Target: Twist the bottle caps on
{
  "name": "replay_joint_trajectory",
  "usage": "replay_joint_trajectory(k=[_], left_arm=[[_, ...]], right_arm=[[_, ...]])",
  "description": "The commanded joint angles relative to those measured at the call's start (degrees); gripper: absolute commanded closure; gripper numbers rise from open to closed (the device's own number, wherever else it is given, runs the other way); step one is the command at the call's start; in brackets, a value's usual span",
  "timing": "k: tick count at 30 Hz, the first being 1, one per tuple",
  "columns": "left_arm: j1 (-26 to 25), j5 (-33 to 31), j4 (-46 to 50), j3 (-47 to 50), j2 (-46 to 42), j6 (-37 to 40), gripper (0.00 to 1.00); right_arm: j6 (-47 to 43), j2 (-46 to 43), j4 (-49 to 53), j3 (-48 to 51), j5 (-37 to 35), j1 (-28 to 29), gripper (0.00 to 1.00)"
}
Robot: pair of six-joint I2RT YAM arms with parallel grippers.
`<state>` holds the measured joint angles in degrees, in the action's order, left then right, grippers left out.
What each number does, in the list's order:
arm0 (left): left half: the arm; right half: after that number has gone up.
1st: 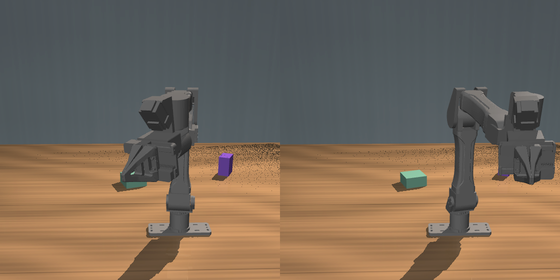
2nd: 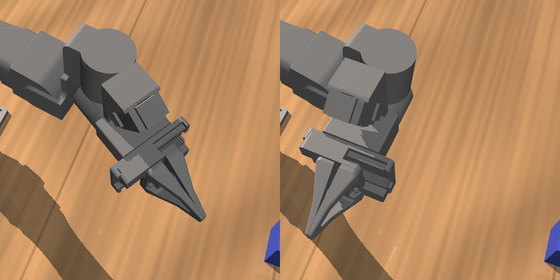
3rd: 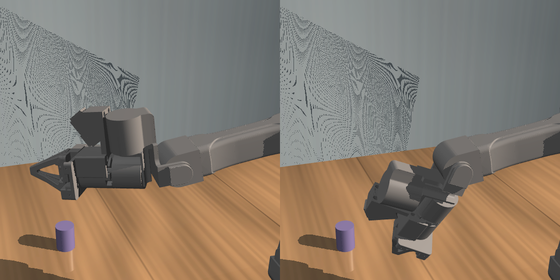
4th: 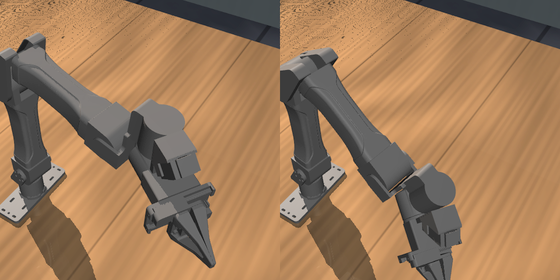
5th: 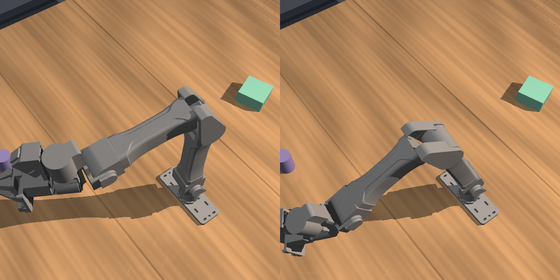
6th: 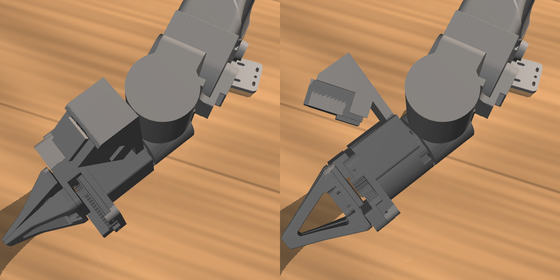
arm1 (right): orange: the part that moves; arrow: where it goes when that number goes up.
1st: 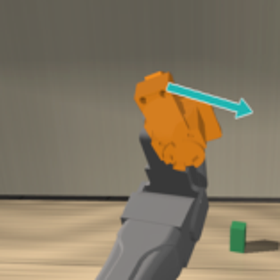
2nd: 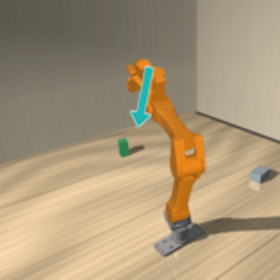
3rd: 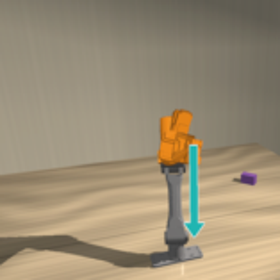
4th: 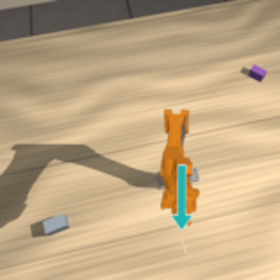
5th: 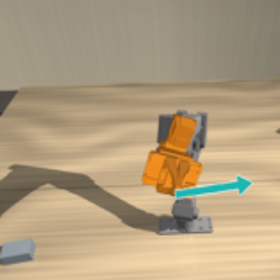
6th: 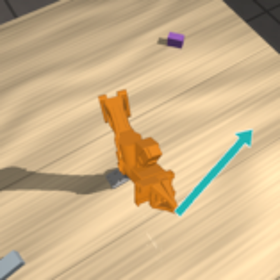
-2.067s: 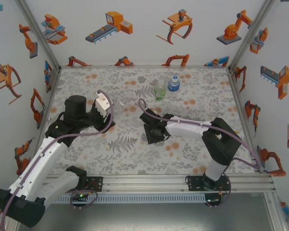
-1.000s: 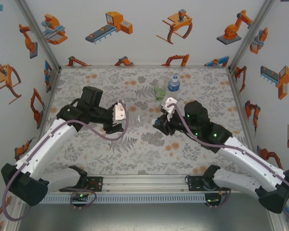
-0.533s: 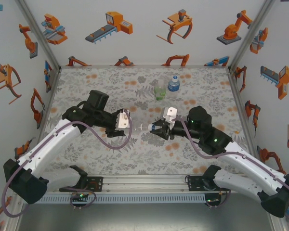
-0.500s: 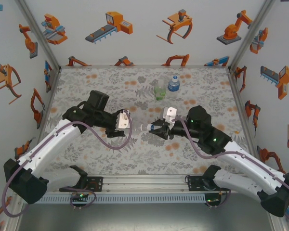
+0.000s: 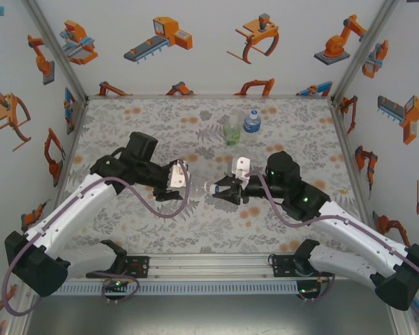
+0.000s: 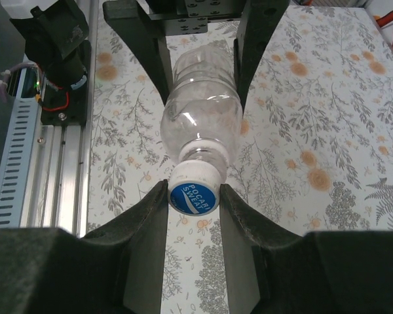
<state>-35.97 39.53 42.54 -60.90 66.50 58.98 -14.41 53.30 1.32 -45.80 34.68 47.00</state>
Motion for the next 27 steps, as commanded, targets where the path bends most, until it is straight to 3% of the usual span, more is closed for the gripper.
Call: replay_joint_trajectory(k=[1, 11, 27], left_arm=[[-0.4, 7.1, -1.0, 0.7, -0.9, 2.0, 0.98], [-0.4, 7.7, -0.3, 0.7, -0.4, 2.9, 0.99], [-0.4, 10.2, -0.2, 0.3, 0.5, 1.6, 1.0]], right_arm=[[-0.4, -0.6, -2.6, -0.2, -1.7, 0.0, 0.93], [-4.4, 0.4, 2.9, -2.3, 2.1, 0.0, 0.93], [-16.7, 6.0, -1.2, -4.6, 9.7, 0.4, 1.0]])
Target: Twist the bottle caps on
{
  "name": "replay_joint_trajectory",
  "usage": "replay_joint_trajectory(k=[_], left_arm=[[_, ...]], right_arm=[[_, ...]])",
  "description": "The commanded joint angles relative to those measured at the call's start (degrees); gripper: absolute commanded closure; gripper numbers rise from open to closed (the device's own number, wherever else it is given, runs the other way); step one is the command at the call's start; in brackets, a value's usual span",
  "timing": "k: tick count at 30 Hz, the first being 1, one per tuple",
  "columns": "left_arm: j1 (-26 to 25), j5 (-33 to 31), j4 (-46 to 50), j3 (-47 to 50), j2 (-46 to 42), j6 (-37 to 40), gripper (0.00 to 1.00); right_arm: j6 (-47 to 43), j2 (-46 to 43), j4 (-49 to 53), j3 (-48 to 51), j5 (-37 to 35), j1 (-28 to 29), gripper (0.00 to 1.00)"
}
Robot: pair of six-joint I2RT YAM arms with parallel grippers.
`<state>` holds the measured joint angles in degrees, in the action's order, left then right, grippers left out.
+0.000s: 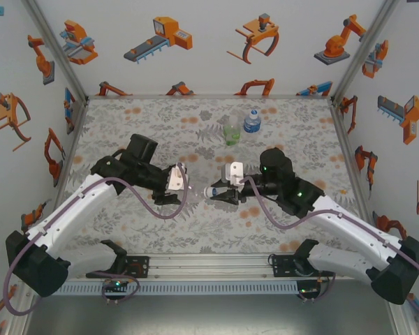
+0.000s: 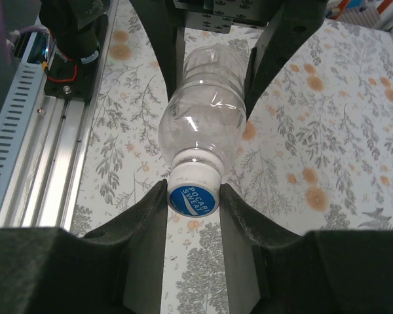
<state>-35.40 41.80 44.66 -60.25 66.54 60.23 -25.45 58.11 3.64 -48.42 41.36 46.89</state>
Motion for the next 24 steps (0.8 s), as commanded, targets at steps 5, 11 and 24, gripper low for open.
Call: replay_joint_trajectory(k=[5, 11, 24], left_arm=[[-1.0, 8.8, -2.4, -1.1, 1.5, -0.6, 1.0], [-1.0, 7.8, -2.4, -1.3, 1.6, -1.5, 1.0], [-1.0, -2.9, -10.5, 0.9, -0.8, -8.8, 1.0]], right_arm=[[-8.9, 1.7, -3.6, -1.8, 3.0, 1.0, 1.0], [-5.0, 2.9, 2.8, -5.0, 1.7, 1.1, 1.0], [72.1, 4.7, -6.5, 1.0, -25.7, 1.0, 1.0]])
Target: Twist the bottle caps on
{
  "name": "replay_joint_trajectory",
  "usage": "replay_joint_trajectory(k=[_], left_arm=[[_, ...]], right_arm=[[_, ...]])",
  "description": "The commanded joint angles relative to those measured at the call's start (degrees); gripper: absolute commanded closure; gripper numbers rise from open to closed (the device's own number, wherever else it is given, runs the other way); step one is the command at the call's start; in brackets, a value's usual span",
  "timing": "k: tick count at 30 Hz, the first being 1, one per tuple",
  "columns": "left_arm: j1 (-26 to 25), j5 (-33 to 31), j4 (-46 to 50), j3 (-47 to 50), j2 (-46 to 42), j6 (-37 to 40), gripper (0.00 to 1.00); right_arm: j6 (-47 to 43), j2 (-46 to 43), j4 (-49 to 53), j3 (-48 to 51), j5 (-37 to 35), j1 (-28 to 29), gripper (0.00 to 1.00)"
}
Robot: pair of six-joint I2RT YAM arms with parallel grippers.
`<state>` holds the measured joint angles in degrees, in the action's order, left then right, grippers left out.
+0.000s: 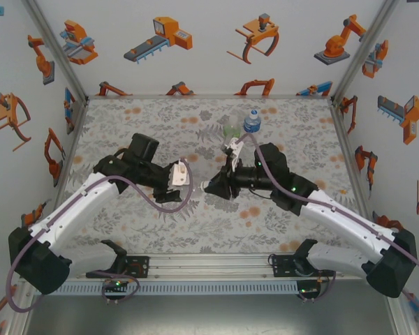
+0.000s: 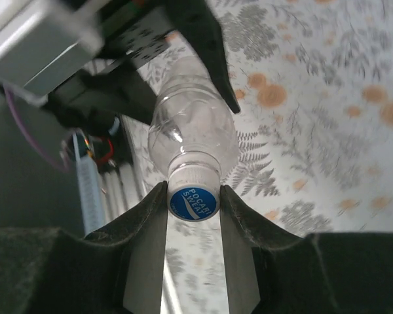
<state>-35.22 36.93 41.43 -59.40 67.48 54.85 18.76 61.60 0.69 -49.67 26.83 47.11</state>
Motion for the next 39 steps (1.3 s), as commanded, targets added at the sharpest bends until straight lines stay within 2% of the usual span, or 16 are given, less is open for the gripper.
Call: replay_joint_trajectory(k=[1, 3, 7, 10, 14, 19, 23, 24, 28, 33, 39], left_arm=[[-1.2, 1.0, -7.5, 0.0, -1.7, -3.7, 1.0], [-1.2, -0.8, -8.2, 0.1, -1.7, -4.6, 1.0], [-1.2, -1.2, -10.9, 1.1, -1.6, -6.2, 1.0], [-1.2, -0.8, -11.6, 1.1, -1.1, -6.7, 1.0], [-1.3, -0.9, -11.6, 1.1, -0.9, -6.6, 1.0], [-1.3, -0.9, -11.6, 1.6, -1.4, -6.1, 1.0], [-1.3, -0.8, -11.5, 2.1, -1.8, -5.4, 1.0], [-1.3, -0.6, -11.5, 2.0, -1.8, -5.3, 1.0], [-1.3, 0.6, -10.7, 1.5, -0.9, -5.3, 1.0], [-1.3, 5.1, -8.6, 0.8, -0.3, -3.2, 1.0], [-1.4, 8.8, -6.1, 0.6, -0.4, -0.7, 1.0]], right_arm=[[33.1, 1.3, -4.3, 3.1, -12.1, 0.9, 1.0], [45.2, 1.8, -7.6, 5.5, -12.8, 0.9, 1.0], [62.5, 4.2, -12.2, 9.3, -12.7, 0.8, 1.0], [65.0, 6.0, -11.2, 7.8, -10.2, 0.8, 1.0], [60.0, 5.2, -1.8, 3.8, -10.2, 0.8, 0.84], [47.1, 0.0, 4.4, 1.5, -14.0, -0.2, 0.55], [32.1, -6.5, 5.5, 0.9, -17.3, -1.3, 0.3], [27.1, -7.9, 5.6, 0.7, -17.5, -1.4, 0.27], [7.2, -12.0, 5.0, 0.6, -15.0, -1.8, 0.27], [-20.1, -14.4, 5.0, 0.1, -1.3, -1.8, 0.3], [-43.9, -11.0, 11.9, -3.1, 9.7, -1.8, 0.38]])
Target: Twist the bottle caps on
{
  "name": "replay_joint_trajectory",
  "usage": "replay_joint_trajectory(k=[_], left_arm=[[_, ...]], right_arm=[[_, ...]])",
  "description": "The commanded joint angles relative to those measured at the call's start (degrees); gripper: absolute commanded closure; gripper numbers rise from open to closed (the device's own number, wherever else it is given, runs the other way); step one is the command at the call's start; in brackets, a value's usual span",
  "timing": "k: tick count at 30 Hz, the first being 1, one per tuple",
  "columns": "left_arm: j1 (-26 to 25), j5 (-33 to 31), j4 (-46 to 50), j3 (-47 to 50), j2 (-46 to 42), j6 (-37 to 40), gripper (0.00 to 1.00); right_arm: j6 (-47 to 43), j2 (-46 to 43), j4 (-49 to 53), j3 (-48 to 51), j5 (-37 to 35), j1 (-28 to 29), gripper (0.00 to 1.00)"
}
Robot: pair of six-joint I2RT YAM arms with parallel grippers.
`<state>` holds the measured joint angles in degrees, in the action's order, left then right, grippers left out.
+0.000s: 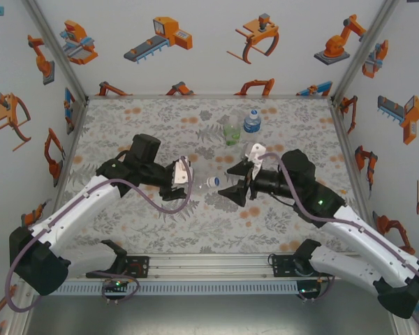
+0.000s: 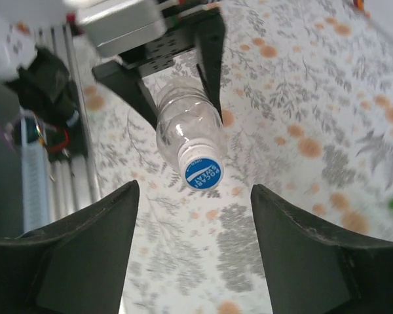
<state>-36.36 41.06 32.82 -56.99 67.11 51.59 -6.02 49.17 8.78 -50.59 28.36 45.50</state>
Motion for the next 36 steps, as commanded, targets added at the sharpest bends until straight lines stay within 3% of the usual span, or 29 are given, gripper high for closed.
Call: replay_joint_trajectory(k=[1, 6, 18, 22, 26, 30, 33, 36], left_arm=[[-0.3, 4.7, 2.6, -1.9, 0.0, 2.8, 1.0], [-0.8, 4.8, 3.4, -1.8, 0.0, 3.7, 1.0], [-1.4, 4.7, 4.0, -2.0, 0.6, 3.9, 1.0], [-1.4, 4.6, 3.9, -2.0, 0.7, 3.9, 1.0], [-1.4, 4.0, 3.9, -2.1, 0.7, 3.7, 1.0], [-1.4, 1.8, 4.0, -2.6, 1.0, 2.7, 1.0], [-1.4, -0.3, 3.6, -2.8, 0.9, 2.0, 1.0], [-1.4, -2.0, 2.8, -2.8, 0.6, 0.9, 1.0]], right_arm=[[-21.3, 1.9, 4.3, -2.4, 9.0, -0.1, 0.4], [-26.0, 3.6, 4.7, -3.5, 12.1, -0.2, 0.42], [-25.3, 7.4, 1.1, -2.8, 13.9, 0.0, 0.6], [-25.2, 7.4, 1.0, -2.0, 12.7, -0.1, 0.61], [-21.9, 7.1, -0.2, -1.3, 11.7, -0.1, 0.73], [-4.7, 5.7, -8.5, 2.9, 7.4, -0.1, 0.88], [16.6, 4.5, -15.5, 7.0, 0.0, -0.1, 0.98], [41.9, 3.4, -15.9, 9.2, -11.4, -0.1, 1.0]])
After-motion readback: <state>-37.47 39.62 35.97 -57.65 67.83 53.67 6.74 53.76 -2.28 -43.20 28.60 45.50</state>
